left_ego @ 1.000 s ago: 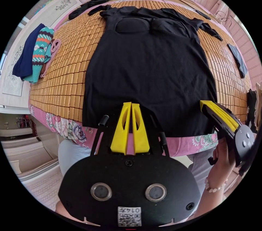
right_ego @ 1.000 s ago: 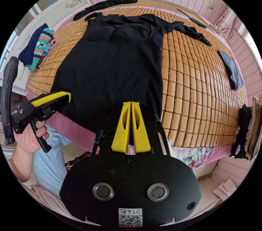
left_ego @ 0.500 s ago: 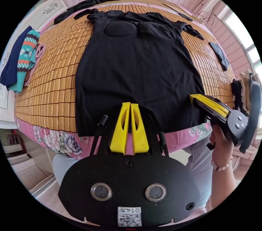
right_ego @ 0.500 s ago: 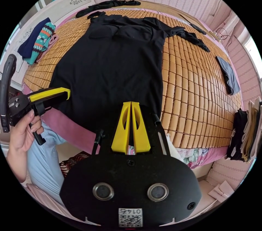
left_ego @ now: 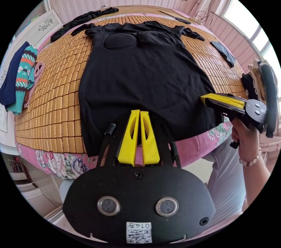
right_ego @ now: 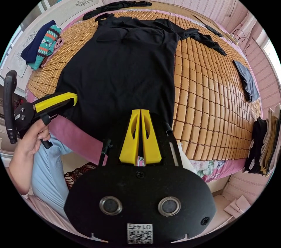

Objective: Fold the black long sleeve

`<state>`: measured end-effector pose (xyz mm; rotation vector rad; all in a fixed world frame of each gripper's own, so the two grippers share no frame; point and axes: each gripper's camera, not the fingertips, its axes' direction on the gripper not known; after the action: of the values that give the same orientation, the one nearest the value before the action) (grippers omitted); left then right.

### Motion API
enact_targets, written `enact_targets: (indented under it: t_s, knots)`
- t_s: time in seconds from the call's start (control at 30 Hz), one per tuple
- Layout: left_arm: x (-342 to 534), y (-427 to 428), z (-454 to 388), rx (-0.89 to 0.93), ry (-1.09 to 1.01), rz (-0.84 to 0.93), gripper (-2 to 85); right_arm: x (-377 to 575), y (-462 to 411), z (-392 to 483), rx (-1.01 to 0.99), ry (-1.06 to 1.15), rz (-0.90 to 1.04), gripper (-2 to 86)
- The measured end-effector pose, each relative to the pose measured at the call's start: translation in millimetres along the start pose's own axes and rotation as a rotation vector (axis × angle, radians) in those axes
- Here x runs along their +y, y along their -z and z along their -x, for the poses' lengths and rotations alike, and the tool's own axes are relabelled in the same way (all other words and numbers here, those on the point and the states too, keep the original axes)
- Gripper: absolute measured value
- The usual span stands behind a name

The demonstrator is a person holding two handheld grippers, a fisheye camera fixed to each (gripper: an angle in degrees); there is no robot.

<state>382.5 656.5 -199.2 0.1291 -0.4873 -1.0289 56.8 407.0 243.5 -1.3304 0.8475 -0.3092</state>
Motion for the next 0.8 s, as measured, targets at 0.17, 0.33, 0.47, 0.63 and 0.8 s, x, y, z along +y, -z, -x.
enact_targets:
  t_s: [0.17,0.33,0.47,0.63,0.8]
  knots:
    - [9.0,1.4,7.7,0.009,-0.044,-0.038,-1.0,1.9,5.6,-5.9,-0.006,-0.002,-0.002,-0.9]
    - [12.5,2.8,20.8,0.056,-0.031,-0.039,-1.0,3.5,12.5,-13.8,-0.019,-0.002,0.001,-0.9]
    - [13.9,3.6,28.1,0.084,-0.056,-0.042,-1.0,5.3,17.6,-18.7,-0.025,0.013,0.0,-0.7]
    - [18.9,17.1,38.2,0.108,-0.073,-0.085,-0.9,7.2,29.1,-26.4,-0.021,0.035,0.032,3.1]
    - [30.5,56.6,68.7,0.057,0.009,-0.162,0.3,17.7,48.4,-49.2,-0.076,-0.009,0.049,11.2]
